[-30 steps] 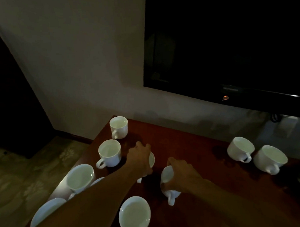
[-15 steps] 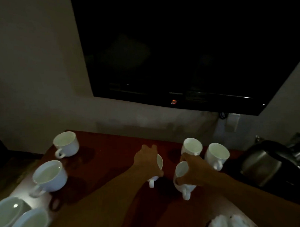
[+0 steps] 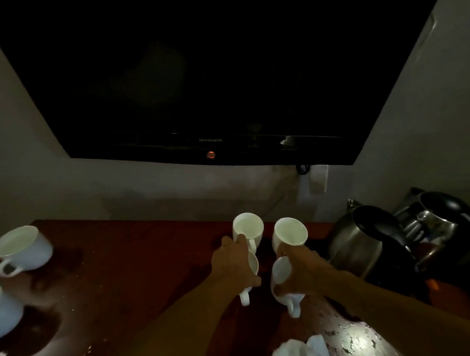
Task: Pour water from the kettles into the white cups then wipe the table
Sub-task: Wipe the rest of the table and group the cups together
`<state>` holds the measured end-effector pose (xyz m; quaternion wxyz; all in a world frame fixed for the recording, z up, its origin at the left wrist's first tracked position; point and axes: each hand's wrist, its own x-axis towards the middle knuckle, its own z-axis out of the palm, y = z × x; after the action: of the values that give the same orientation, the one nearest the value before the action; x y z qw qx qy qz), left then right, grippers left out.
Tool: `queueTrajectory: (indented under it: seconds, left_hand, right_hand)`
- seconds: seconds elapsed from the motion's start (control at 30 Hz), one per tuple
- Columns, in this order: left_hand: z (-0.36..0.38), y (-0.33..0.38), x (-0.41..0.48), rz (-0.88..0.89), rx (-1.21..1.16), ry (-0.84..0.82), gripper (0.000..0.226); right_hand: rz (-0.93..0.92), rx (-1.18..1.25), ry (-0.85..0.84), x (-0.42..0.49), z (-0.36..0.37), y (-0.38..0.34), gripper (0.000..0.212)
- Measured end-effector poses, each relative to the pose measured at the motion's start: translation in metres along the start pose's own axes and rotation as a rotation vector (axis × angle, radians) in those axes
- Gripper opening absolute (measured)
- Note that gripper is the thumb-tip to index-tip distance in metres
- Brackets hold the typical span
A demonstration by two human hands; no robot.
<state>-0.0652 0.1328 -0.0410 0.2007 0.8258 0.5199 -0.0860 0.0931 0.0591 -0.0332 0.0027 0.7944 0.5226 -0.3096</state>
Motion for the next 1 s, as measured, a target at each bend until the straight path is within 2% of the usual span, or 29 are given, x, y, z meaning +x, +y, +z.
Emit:
queueTrajectory:
  seconds: [0.2, 0.4, 0.6, 0.7, 0.77, 1.0]
  left_hand:
    - [0.005, 0.012, 0.007, -0.003, 0.016, 0.023, 0.105]
    - [0.004, 0.008, 0.003, 0.007, 0.053, 0.008, 0.103]
    - [-0.022, -0.018, -0.015, 0.043, 0.031, 0.011, 0.099]
    - [-0.043, -0.055, -0.035, 0.004, 0.033, 0.054, 0.101]
    - [-0.056, -0.09, -0.048, -0.06, 0.02, 0.07, 0.108]
    - [-0.097, -0.244, -0.112, -0.281, 0.006, 0.156, 0.109]
  right_hand:
    - [-0.01, -0.01, -0.048, 0.007, -0.001, 0.001, 0.087]
    - [-0.033, -0.037, -0.087, 0.003, -0.004, 0.0, 0.092]
    - [-0.074, -0.28, 0.059, -0.018, -0.033, -0.026, 0.083]
    - [-0.089, -0.309, 0.131, -0.025, -0.039, -0.049, 0.078]
    - [-0.111, -0.295, 0.146, -0.027, -0.035, -0.073, 0.085]
    - [-0.288, -0.254, 0.099, -0.037, 0.014, -0.202, 0.096]
